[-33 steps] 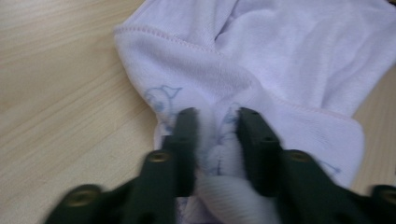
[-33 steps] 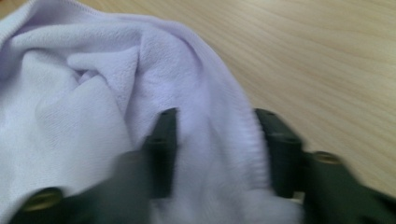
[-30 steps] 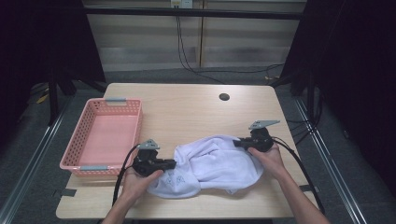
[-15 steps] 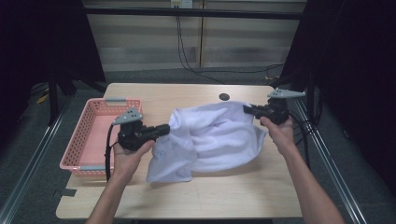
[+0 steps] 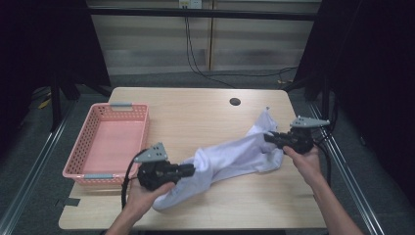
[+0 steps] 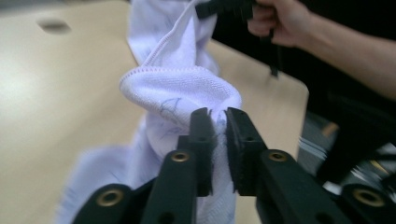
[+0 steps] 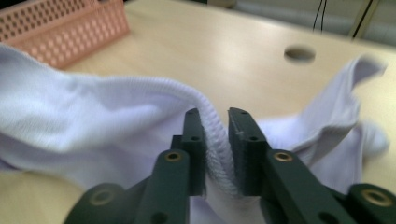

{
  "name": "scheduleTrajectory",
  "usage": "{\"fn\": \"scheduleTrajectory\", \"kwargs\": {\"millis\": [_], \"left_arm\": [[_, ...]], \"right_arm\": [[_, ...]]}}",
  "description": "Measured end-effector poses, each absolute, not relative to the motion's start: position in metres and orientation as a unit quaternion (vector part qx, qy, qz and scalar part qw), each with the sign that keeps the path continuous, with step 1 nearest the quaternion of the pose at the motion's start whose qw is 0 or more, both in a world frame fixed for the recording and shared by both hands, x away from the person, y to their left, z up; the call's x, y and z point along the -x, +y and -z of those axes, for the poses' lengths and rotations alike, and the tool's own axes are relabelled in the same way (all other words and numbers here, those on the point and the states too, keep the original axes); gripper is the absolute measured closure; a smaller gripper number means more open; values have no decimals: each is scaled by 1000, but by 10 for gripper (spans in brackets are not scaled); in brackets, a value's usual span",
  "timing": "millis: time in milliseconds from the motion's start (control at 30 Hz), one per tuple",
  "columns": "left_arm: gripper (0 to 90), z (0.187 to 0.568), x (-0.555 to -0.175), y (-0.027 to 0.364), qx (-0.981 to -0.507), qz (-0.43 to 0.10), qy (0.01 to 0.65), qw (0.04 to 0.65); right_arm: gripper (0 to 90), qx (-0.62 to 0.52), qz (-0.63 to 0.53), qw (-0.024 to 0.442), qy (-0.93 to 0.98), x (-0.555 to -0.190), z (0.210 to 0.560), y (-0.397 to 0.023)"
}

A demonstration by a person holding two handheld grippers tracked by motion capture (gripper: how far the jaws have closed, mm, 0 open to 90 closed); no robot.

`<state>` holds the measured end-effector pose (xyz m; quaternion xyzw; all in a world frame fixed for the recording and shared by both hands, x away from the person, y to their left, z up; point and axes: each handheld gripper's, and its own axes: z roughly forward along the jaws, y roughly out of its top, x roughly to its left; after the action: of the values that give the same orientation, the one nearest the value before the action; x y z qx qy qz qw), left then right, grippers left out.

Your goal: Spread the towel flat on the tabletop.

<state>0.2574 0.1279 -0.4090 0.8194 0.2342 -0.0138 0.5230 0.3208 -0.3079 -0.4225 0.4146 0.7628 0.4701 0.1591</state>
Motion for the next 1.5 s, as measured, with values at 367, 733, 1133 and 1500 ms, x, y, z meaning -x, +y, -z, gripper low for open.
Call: {"fn": "scheduleTrajectory", "kwargs": {"millis": [367,733,1133,1500], "left_arm": [[581,456,-282,145,-839,17,296,455],[857,497,-282,122,-867,58,298,395],[804,498,-276,93,-868,58,293,396],[552,476,-284,114,-838,27,300,455]], "right_arm": [[381,-453,-450,196,744,-247,435,-326],[386,-388,-480,77,783,-248,452,-254],[375,-325,-479,-9,816,-233,468,-198],[896,-351,-467,74,808,-248,460,-234]]}}
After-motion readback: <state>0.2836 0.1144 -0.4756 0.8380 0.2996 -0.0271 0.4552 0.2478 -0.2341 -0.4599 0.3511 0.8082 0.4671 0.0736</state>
